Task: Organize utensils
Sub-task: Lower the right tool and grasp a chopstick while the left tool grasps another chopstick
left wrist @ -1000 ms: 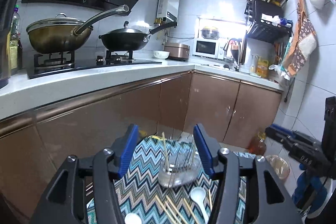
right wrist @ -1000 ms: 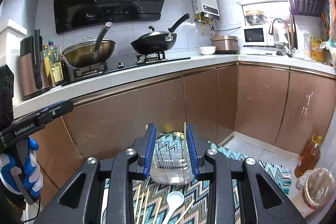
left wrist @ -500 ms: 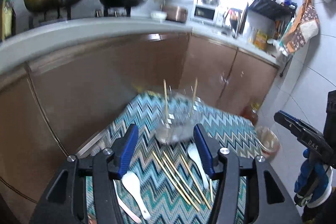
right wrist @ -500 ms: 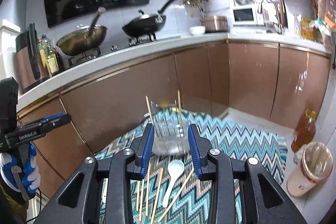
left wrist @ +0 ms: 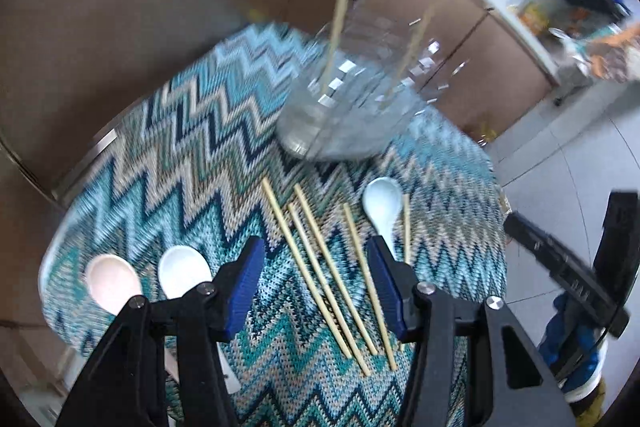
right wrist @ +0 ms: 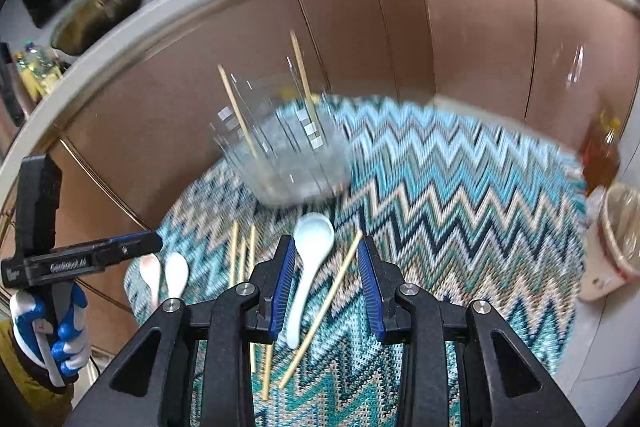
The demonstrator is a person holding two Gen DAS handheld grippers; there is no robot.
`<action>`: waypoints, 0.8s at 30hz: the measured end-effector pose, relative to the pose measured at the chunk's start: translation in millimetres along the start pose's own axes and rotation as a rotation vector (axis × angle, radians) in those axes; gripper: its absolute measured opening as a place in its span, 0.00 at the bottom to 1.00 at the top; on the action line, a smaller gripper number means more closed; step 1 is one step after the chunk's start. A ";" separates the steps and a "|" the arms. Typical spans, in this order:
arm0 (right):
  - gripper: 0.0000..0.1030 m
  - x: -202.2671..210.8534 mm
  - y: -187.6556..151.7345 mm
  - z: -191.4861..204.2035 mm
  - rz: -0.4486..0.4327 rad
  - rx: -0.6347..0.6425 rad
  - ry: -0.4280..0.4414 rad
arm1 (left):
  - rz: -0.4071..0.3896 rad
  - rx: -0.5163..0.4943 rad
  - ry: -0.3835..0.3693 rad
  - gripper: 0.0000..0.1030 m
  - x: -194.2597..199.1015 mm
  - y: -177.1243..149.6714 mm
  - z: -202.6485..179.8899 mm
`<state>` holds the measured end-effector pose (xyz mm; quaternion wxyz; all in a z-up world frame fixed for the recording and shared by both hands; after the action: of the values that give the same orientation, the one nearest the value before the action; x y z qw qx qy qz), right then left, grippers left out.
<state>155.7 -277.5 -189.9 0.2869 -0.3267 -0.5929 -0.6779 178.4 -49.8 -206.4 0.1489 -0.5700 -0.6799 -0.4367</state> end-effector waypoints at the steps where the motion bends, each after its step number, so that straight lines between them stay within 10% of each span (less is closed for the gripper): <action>1: 0.32 -8.5 -2.5 -0.9 0.023 0.000 0.002 | 0.016 0.027 0.004 0.45 -8.1 1.0 7.4; 11: 0.25 -104.2 -20.9 0.8 0.278 -0.036 0.036 | 0.090 0.198 0.052 0.33 -61.7 20.3 59.6; 24: 0.17 -150.7 -7.0 13.8 0.351 -0.003 0.010 | 0.149 0.229 0.090 0.17 -92.5 28.3 70.0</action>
<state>245.4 -262.7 -311.0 0.4033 -0.4224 -0.5244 -0.6196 253.0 -56.9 -299.3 0.2753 -0.5779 -0.6738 -0.3692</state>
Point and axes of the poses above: each gripper's, at about its wrist camera, not at the fingertips, and x roughly against the way its jaws point, z to its left, y to its top, the point moved 9 cm from there along -x, roughly the way its jaws point, and after that the axes turned 15 degrees about -y, right-handed, at the moved point
